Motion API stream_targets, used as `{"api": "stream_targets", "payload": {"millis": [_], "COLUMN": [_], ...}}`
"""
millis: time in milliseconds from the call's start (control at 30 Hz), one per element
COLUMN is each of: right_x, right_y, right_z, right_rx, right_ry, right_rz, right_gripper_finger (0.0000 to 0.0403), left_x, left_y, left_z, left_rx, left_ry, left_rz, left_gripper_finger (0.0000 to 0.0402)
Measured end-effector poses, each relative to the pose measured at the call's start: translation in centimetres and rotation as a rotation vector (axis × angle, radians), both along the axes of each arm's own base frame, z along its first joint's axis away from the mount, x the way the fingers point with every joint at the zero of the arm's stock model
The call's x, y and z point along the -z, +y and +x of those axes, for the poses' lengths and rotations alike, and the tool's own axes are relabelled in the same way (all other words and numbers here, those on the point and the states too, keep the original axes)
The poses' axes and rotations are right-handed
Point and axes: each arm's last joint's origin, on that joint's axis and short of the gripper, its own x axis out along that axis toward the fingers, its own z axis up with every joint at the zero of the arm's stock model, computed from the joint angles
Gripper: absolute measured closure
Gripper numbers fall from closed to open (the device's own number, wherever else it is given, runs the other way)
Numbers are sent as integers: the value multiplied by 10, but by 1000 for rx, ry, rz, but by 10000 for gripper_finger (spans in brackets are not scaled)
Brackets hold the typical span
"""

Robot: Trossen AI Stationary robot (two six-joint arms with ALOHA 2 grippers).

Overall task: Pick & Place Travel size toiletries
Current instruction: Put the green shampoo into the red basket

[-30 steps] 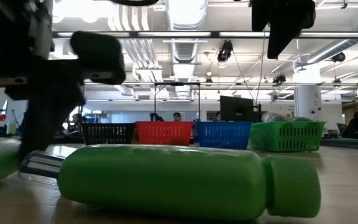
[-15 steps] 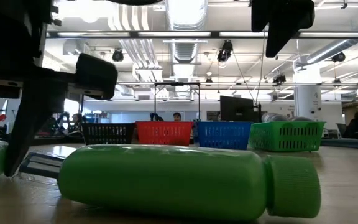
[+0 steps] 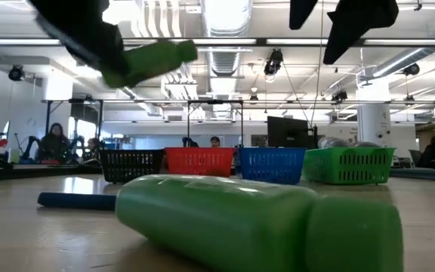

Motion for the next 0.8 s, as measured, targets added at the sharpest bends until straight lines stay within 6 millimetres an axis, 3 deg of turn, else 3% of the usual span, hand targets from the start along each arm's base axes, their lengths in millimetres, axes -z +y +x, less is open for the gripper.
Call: {"api": "stream_targets", "payload": {"millis": [200,367,500,800], "right_x": [-4,-10,-17,-47], "right_y": [-3,-11,-17,-24], "right_z": [1,1,1,-18], "right_rx": [119,261,280,330], "right_ry": [-41,-120,-151,-285], "right_rz": [36,-5,7,-7], "right_gripper_finger": [52,66,80,107], "left_x": [-20,-9,-3,16], "left_y": [20,52,73,119], "left_z": [-12,5,24,44], "left_rx": [-466,-703,-781,-941], "left_ry": [-337,-340,-335,-312], "left_rz": [64,-150,-336,-442], "left_gripper_finger": [248,248,248,248]}}
